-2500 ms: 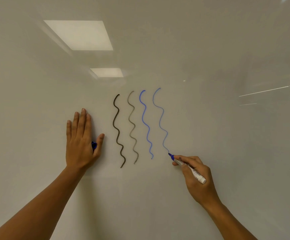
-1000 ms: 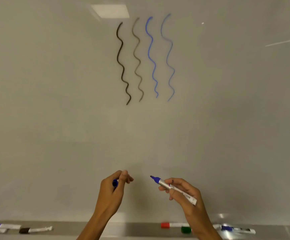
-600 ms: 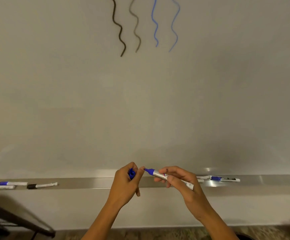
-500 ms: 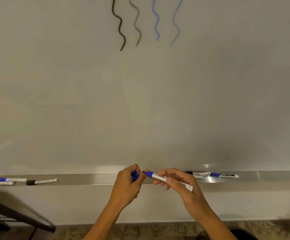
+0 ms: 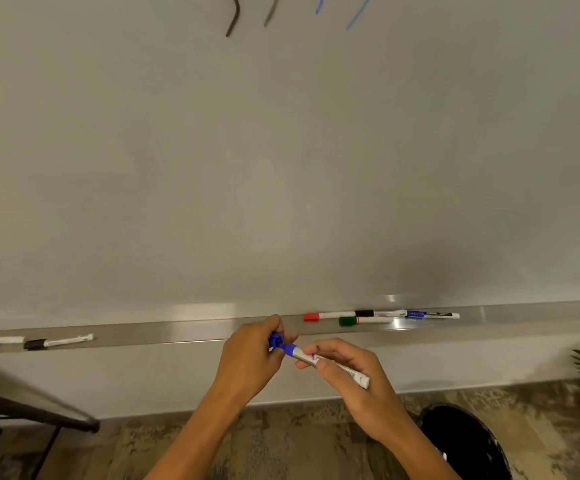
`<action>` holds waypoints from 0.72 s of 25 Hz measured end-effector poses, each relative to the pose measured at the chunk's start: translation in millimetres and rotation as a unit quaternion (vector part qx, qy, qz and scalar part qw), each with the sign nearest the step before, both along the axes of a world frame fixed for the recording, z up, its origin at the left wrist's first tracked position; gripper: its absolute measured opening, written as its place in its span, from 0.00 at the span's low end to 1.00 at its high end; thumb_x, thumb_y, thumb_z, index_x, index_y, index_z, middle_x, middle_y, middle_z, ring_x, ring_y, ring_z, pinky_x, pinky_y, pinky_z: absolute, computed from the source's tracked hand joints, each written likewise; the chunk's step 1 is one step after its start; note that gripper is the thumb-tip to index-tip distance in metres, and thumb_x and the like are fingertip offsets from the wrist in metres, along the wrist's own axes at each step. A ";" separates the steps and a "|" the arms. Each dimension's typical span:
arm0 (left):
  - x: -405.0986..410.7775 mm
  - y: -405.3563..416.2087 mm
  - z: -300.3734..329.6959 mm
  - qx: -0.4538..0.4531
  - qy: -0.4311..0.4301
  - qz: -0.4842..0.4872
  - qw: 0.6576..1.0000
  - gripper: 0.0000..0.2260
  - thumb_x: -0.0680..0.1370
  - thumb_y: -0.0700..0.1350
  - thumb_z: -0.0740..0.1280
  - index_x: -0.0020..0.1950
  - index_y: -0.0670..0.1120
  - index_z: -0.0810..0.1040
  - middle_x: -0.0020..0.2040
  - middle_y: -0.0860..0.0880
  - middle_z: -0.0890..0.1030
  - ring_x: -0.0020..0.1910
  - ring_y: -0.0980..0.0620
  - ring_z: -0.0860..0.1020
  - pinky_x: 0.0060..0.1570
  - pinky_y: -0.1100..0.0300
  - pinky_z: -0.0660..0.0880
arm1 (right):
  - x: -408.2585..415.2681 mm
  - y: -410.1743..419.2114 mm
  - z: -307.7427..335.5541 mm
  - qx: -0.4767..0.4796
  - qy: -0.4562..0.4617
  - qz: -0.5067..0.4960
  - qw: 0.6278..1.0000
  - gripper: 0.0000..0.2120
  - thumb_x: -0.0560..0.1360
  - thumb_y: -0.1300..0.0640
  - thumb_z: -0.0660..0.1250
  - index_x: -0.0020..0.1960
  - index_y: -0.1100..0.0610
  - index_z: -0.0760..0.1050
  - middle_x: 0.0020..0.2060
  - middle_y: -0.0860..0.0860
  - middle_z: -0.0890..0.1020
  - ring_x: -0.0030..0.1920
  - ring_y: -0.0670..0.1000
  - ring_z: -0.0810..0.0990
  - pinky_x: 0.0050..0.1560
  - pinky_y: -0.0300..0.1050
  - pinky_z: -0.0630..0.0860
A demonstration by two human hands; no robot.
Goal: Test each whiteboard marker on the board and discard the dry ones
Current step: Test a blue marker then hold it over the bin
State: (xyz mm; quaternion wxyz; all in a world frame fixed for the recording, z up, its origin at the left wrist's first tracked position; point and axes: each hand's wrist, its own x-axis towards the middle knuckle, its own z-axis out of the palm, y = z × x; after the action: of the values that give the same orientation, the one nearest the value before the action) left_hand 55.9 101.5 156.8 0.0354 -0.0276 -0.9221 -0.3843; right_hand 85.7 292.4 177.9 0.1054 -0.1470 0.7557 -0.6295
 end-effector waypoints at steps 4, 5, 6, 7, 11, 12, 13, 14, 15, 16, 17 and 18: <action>-9.0 -2.4 4.0 -0.054 0.035 -0.040 0.997 0.15 0.75 0.44 0.71 0.38 0.55 0.66 0.30 0.61 0.74 0.33 0.58 0.72 0.30 0.67 0.62 | 1.8 2.4 0.0 -0.013 -0.014 -0.026 0.999 0.12 0.80 0.52 0.65 0.62 0.52 0.74 0.52 0.47 0.87 0.59 0.48 0.82 0.58 0.37 0.76; -12.3 -4.4 1.4 -0.064 0.044 -0.059 0.995 0.16 0.75 0.46 0.72 0.38 0.56 0.65 0.32 0.58 0.72 0.32 0.56 0.70 0.31 0.66 0.61 | 2.7 3.5 -1.0 -0.011 -0.022 -0.028 0.999 0.11 0.80 0.52 0.66 0.61 0.54 0.73 0.53 0.48 0.87 0.59 0.49 0.82 0.58 0.41 0.77; -15.1 -6.5 -1.4 -0.072 0.053 -0.083 0.993 0.16 0.75 0.48 0.72 0.38 0.57 0.65 0.34 0.57 0.71 0.32 0.55 0.69 0.31 0.64 0.64 | 4.0 4.1 -2.3 -0.004 -0.023 -0.031 0.999 0.10 0.80 0.52 0.66 0.58 0.56 0.74 0.53 0.49 0.87 0.58 0.50 0.83 0.57 0.46 0.78; -17.5 -8.1 -3.4 -0.083 0.062 -0.109 0.989 0.14 0.75 0.49 0.71 0.40 0.56 0.66 0.37 0.57 0.71 0.33 0.54 0.70 0.32 0.62 0.67 | 5.5 4.1 -3.5 0.003 -0.019 -0.036 0.999 0.09 0.79 0.53 0.67 0.56 0.57 0.75 0.53 0.49 0.86 0.56 0.51 0.83 0.55 0.49 0.78; -25.1 -4.9 -6.6 -0.062 0.069 -0.202 0.975 0.09 0.76 0.49 0.70 0.47 0.57 0.69 0.43 0.60 0.69 0.36 0.57 0.70 0.34 0.65 0.66 | 11.7 5.6 -11.2 -0.014 -0.008 -0.114 0.993 0.07 0.77 0.54 0.71 0.55 0.49 0.82 0.50 0.51 0.87 0.50 0.56 0.84 0.50 0.54 0.81; -25.9 -2.9 -6.6 -0.025 0.056 -0.218 0.974 0.09 0.76 0.49 0.70 0.48 0.57 0.70 0.43 0.60 0.70 0.37 0.58 0.71 0.35 0.67 0.65 | 13.6 6.8 -12.0 -0.020 -0.007 -0.135 0.991 0.08 0.76 0.53 0.72 0.54 0.46 0.84 0.48 0.52 0.87 0.48 0.56 0.84 0.48 0.52 0.82; -26.7 -0.1 -7.0 0.010 0.043 -0.234 0.971 0.09 0.77 0.50 0.70 0.48 0.58 0.70 0.43 0.60 0.72 0.38 0.58 0.71 0.35 0.67 0.66 | 15.9 8.6 -12.1 -0.027 -0.011 -0.153 0.988 0.10 0.75 0.54 0.73 0.54 0.45 0.85 0.46 0.52 0.87 0.45 0.53 0.83 0.44 0.47 0.81; -26.7 2.9 -7.7 0.038 0.029 -0.249 0.967 0.08 0.77 0.50 0.70 0.50 0.58 0.71 0.43 0.60 0.73 0.38 0.58 0.71 0.35 0.67 0.67 | 18.2 10.9 -11.8 -0.033 -0.017 -0.167 0.985 0.11 0.74 0.55 0.74 0.54 0.46 0.86 0.45 0.52 0.87 0.42 0.49 0.82 0.43 0.42 0.79; -26.4 5.9 -8.4 0.058 0.014 -0.263 0.963 0.09 0.77 0.51 0.70 0.51 0.59 0.71 0.43 0.59 0.75 0.37 0.56 0.71 0.34 0.64 0.69 | 20.6 13.3 -11.1 -0.039 -0.023 -0.177 0.983 0.11 0.73 0.57 0.74 0.54 0.48 0.86 0.45 0.52 0.87 0.41 0.47 0.82 0.42 0.39 0.78; -26.2 8.7 -8.8 0.073 -0.002 -0.275 0.959 0.09 0.77 0.51 0.70 0.52 0.60 0.71 0.44 0.57 0.76 0.37 0.55 0.71 0.34 0.61 0.72 | 22.7 16.5 -10.3 -0.041 -0.031 -0.184 0.981 0.12 0.72 0.59 0.75 0.54 0.49 0.86 0.45 0.52 0.87 0.41 0.46 0.82 0.43 0.37 0.78; -26.5 11.4 -8.7 0.081 -0.016 -0.285 0.955 0.11 0.77 0.51 0.70 0.54 0.61 0.71 0.44 0.56 0.76 0.37 0.52 0.72 0.36 0.58 0.74 | 24.6 20.2 -8.7 -0.043 -0.038 -0.189 0.980 0.12 0.72 0.60 0.75 0.54 0.50 0.86 0.45 0.52 0.88 0.42 0.46 0.83 0.44 0.37 0.79; -26.9 14.0 -8.8 0.086 -0.028 -0.293 0.952 0.13 0.77 0.51 0.70 0.55 0.63 0.70 0.45 0.55 0.77 0.38 0.50 0.73 0.38 0.56 0.75 | 26.5 24.8 -6.9 -0.042 -0.044 -0.191 0.980 0.12 0.72 0.60 0.75 0.53 0.50 0.86 0.45 0.51 0.88 0.42 0.46 0.83 0.45 0.38 0.79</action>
State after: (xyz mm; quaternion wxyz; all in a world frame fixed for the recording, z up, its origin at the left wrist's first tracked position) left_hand 29.0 115.5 148.0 -0.1027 -0.2822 -0.8378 -0.4559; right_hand 112.2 317.1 171.0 0.0103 0.0238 0.7372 -0.6752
